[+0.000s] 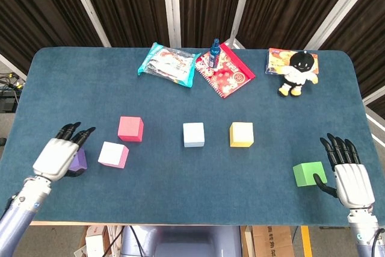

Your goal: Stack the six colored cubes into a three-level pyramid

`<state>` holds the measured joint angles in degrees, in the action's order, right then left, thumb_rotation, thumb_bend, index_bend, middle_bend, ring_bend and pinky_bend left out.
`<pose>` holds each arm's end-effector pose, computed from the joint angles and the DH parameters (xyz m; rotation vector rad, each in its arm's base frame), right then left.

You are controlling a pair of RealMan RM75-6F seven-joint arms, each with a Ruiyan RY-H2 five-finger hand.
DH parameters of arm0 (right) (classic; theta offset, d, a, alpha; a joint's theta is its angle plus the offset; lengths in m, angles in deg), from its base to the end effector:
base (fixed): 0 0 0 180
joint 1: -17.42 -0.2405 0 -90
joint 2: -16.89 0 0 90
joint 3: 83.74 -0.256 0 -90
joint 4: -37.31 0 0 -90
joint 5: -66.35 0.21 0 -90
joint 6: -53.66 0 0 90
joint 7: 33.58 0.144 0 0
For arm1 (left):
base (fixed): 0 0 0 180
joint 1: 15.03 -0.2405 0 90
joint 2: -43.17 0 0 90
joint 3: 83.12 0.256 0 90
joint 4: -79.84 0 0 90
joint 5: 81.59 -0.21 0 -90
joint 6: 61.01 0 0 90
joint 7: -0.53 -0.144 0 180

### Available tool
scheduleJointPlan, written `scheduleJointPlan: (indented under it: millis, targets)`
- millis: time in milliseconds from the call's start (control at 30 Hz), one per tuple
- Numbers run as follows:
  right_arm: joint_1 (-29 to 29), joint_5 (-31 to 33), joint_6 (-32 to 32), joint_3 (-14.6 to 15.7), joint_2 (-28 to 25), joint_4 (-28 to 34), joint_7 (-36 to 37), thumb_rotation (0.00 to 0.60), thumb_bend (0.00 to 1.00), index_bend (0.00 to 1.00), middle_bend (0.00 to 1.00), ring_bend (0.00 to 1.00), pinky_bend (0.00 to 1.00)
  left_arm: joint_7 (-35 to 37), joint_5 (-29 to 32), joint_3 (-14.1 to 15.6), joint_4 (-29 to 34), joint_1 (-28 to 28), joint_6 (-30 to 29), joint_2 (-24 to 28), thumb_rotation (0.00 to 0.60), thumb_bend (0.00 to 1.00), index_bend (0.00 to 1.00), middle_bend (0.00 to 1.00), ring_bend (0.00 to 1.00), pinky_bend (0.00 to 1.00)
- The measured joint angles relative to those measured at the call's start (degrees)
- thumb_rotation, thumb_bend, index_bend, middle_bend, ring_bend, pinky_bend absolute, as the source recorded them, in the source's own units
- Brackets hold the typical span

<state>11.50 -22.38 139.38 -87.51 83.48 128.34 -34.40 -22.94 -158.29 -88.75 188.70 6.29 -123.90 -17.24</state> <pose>-0.3000 -0.1897 0.1484 1.4186 -0.8569 0.9681 -0.2212 0.2480 0.1134 -1.7945 -0.8404 -0.7315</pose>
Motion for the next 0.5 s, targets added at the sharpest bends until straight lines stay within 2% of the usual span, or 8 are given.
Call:
scheduleJointPlan:
  millis: [233, 500]
  targets:
    - [-0.13, 0.68, -0.76, -0.03, -0.36, 0.33, 0.88, 0.6, 0.33, 0.0, 0.0, 0.0, 0.0, -5.76, 5.4, -1.23, 1.42, 3.56, 2.29, -3.01, 0.6, 0.09, 0.0, 0.15, 0.03, 0.09]
    - [-0.29, 1.27, -1.66, 0.04, -0.76, 1.05, 1.47, 0.6, 0.33, 0.0, 0.0, 0.0, 0.0, -9.0, 13.33, -5.74, 2.5, 8.31, 2.49, -4.99, 0.6, 0.09, 0.0, 0.13, 0.03, 0.09]
